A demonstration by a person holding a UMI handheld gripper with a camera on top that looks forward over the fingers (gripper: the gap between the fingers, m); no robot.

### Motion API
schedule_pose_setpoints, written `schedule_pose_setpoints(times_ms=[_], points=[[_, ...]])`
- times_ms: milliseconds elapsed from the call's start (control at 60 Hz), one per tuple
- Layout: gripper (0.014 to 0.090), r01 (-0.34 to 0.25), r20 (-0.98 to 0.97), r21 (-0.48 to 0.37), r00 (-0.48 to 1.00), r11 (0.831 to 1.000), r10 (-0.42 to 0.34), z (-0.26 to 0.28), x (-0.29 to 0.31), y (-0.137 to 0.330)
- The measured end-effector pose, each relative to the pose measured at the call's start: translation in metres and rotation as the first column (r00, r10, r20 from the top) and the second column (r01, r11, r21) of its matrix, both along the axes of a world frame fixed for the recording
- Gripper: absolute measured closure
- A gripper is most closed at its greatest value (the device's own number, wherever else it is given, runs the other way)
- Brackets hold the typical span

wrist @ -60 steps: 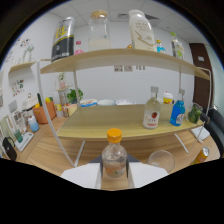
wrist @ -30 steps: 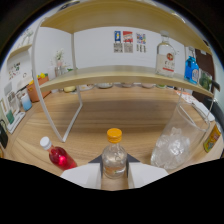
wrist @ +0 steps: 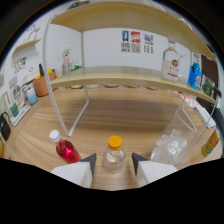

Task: Make me a cup of Vodka Sunrise.

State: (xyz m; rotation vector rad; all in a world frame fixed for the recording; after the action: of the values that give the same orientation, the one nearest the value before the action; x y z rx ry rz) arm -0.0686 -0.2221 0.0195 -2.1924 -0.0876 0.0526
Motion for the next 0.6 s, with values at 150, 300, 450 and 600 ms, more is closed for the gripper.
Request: schedule_pose_setpoints(times_ms=[150, 300, 450, 600], points=[[0.0188, -0.027, -0.001, 0.06, 1.0, 0.998, 0.027, 0.047, -0.001, -0.014], [0.0188, -0.037, -0.023, 0.13, 0.999, 0.991, 0.041, 0.099, 0.008, -0.039], [0.0184, -0.028, 0.003, 0.188, 1.0, 0.982, 0.028, 0.131, 0.037, -0.067], [0.0185, -0.017, 0.027, 0.181, 1.0, 0.983, 0.013, 0.141, 0.074, -0.092]])
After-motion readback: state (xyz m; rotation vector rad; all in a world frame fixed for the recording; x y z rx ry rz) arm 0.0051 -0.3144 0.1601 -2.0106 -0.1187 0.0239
